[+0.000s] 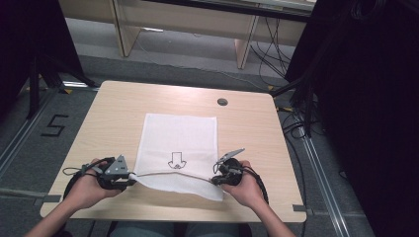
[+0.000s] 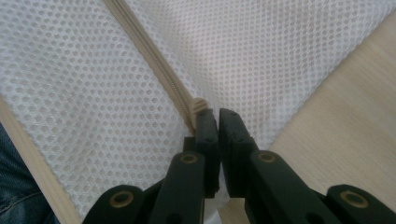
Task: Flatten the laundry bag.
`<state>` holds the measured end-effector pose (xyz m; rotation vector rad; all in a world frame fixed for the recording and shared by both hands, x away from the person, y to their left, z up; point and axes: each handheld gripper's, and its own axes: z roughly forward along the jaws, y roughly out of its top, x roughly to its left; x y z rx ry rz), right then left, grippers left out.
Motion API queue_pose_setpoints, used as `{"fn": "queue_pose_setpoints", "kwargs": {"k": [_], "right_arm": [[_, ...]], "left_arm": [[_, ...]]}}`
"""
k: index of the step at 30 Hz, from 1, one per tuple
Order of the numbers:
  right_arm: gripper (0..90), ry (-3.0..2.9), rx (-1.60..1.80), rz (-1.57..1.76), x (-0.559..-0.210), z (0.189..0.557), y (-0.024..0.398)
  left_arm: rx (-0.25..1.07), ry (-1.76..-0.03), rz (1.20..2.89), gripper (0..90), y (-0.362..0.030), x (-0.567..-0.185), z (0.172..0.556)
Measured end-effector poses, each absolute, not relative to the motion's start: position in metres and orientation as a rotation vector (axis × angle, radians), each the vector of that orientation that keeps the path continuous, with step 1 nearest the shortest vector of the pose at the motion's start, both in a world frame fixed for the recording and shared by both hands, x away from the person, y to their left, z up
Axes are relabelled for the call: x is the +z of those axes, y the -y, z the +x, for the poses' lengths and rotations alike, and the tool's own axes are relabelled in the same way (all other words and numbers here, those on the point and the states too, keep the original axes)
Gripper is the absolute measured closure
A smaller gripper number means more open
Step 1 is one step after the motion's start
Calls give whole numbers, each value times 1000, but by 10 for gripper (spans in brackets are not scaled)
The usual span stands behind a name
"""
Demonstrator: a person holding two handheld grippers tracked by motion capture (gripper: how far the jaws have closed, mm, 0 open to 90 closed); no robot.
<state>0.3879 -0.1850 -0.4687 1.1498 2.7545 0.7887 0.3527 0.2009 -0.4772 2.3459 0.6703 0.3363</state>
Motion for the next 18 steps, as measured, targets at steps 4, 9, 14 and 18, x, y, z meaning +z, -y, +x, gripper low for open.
{"fn": "queue_pose_setpoints", "kwargs": {"k": [4,9,14,18], "right_arm": [[868,-2767,771,1149,-473,387,185],[867,-2788,749,1163,-478,386,183],[866,-2799,747,1169,-480,386,182],[864,-2805,737,1176,-482,386,182]], "left_arm": [[302,-687,2322,636,-206,-470,349],[268,-689,2302,545,-217,-460,349],[283,-709,2284,519,-232,-447,349],[311,-744,2236,538,-239,-435,349]]}}
